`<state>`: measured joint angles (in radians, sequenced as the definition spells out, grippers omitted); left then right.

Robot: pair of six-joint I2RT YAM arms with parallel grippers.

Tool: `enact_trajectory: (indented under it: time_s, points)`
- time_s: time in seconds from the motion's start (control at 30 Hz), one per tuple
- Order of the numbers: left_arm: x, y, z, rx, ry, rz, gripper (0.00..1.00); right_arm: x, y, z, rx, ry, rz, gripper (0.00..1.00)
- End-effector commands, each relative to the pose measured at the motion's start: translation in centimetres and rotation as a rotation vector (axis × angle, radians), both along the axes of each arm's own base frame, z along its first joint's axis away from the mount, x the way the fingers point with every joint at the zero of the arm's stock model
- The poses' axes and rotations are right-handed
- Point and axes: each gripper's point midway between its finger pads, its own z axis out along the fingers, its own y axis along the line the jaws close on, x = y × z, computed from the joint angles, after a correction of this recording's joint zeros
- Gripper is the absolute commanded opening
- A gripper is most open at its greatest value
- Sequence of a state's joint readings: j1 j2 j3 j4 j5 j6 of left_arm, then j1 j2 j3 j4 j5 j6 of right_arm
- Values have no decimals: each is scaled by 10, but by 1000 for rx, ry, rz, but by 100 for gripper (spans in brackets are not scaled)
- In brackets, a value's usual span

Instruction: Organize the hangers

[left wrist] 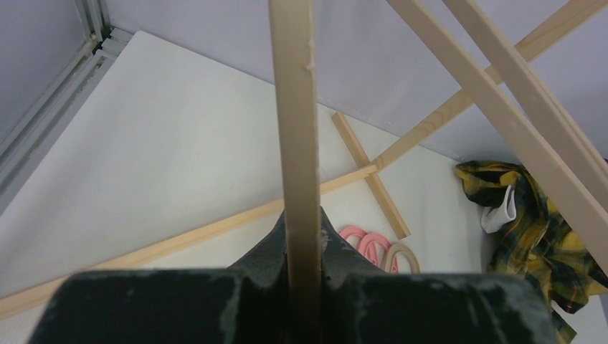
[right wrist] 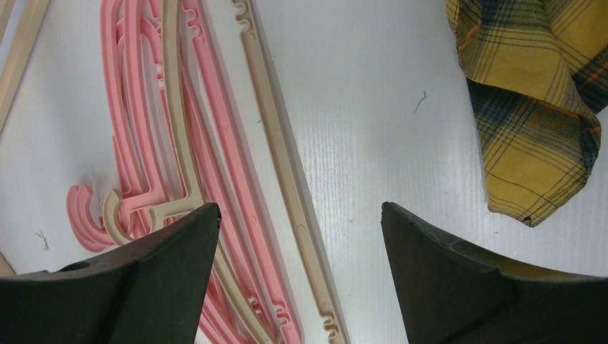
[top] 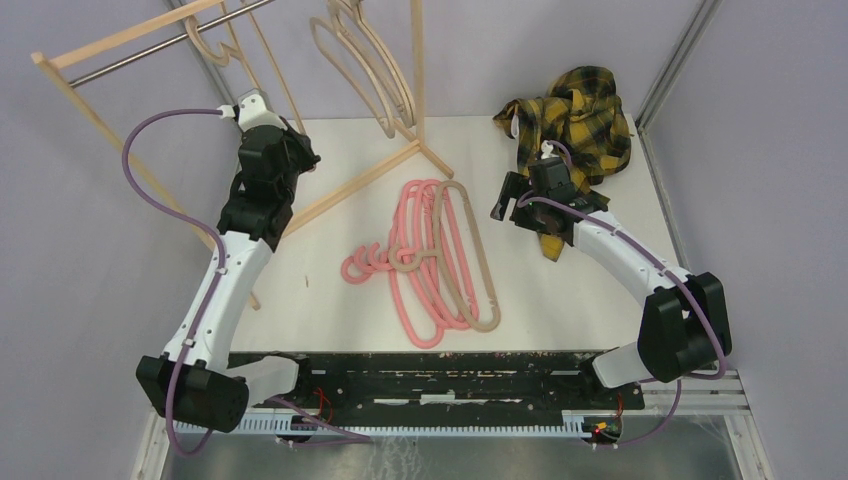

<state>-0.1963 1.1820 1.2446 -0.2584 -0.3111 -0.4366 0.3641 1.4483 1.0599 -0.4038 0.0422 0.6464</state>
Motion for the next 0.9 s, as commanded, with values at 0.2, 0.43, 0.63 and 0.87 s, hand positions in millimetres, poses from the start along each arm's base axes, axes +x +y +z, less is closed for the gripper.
enact_trajectory:
  time_s: [0.2,0.43,0.63,0.87]
  points:
    - [20,-18,42,-82,-71,-64,3,5,-8,14,5,-55,-15,91]
    - [31,-31,31,-77,3,-130,3,4,-15,11,2,-51,-29,91]
    - [36,-38,2,-19,114,-181,3,6,-13,9,18,-47,-29,91]
    - [42,-45,-20,43,196,-228,3,10,-11,11,29,-52,-30,91]
